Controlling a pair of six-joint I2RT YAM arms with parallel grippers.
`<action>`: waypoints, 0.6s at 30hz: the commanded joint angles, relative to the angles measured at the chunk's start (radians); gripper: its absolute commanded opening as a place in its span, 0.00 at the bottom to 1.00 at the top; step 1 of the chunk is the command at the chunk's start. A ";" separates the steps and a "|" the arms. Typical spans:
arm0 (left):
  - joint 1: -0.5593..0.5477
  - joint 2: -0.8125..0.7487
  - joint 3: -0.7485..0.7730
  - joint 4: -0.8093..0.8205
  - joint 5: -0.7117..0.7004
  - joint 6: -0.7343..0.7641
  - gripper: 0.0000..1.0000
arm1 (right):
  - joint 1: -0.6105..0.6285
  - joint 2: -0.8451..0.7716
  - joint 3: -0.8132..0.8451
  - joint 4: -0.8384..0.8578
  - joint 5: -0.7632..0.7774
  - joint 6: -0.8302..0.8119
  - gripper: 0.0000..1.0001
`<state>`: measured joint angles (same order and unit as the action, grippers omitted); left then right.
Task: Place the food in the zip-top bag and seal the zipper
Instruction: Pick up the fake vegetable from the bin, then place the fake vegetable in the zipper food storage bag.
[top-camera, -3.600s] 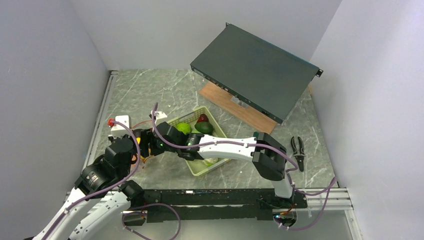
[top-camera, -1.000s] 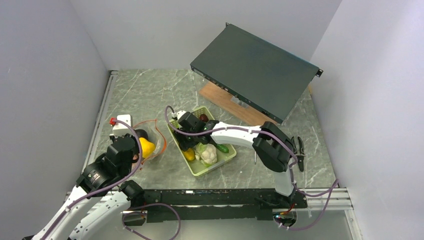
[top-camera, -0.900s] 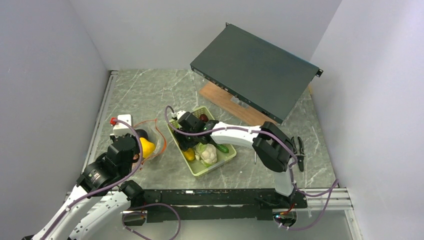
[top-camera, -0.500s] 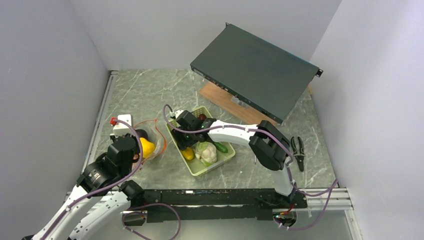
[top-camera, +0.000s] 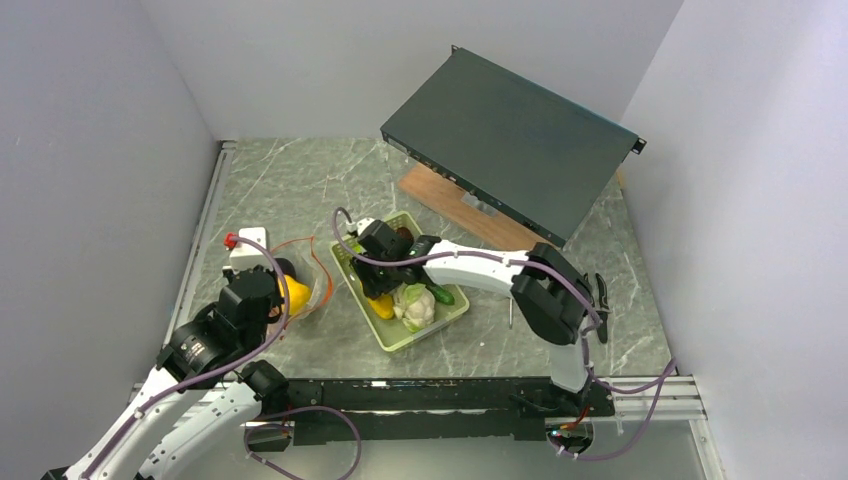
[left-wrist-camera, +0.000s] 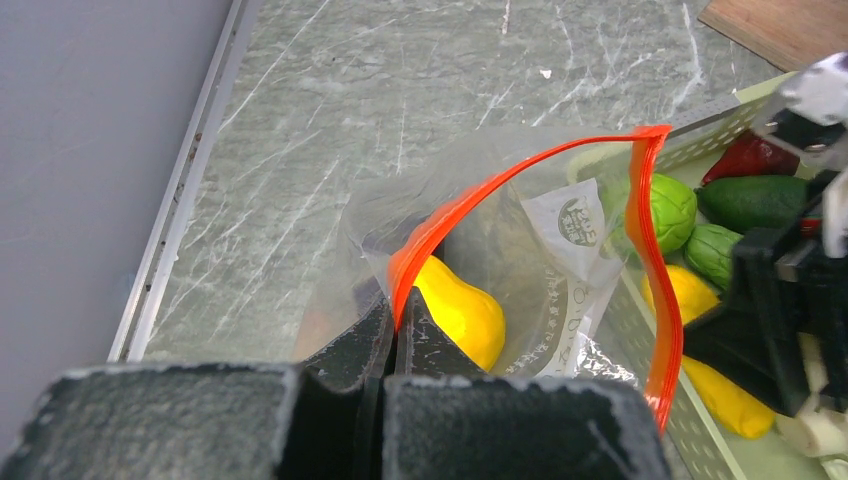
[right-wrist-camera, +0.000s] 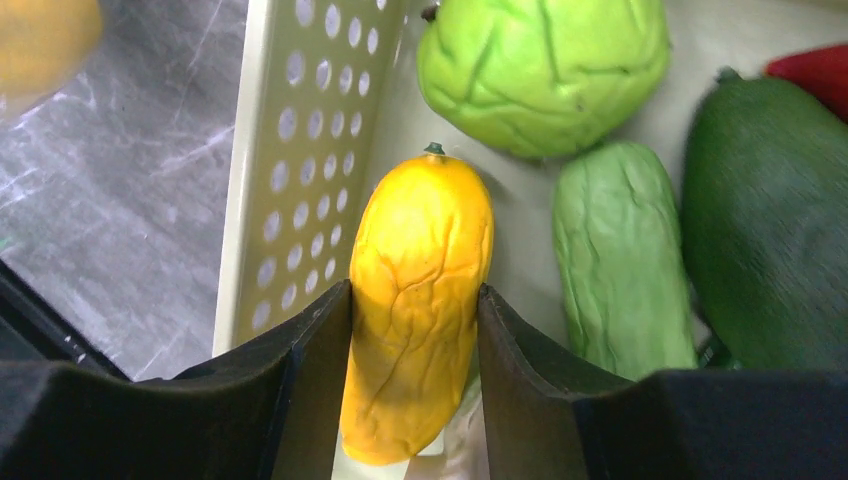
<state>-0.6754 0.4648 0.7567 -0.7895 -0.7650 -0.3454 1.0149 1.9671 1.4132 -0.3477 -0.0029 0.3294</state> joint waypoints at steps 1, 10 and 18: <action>0.005 -0.007 0.008 0.026 -0.010 -0.007 0.00 | -0.028 -0.160 -0.043 -0.001 0.044 0.012 0.21; 0.005 -0.014 0.007 0.024 -0.011 -0.010 0.00 | -0.041 -0.310 -0.089 0.035 0.050 0.040 0.07; 0.005 -0.009 0.009 0.023 -0.012 -0.009 0.00 | -0.038 -0.384 -0.090 0.104 -0.103 0.126 0.02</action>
<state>-0.6754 0.4545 0.7567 -0.7895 -0.7654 -0.3458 0.9718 1.6402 1.3205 -0.3195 -0.0135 0.3943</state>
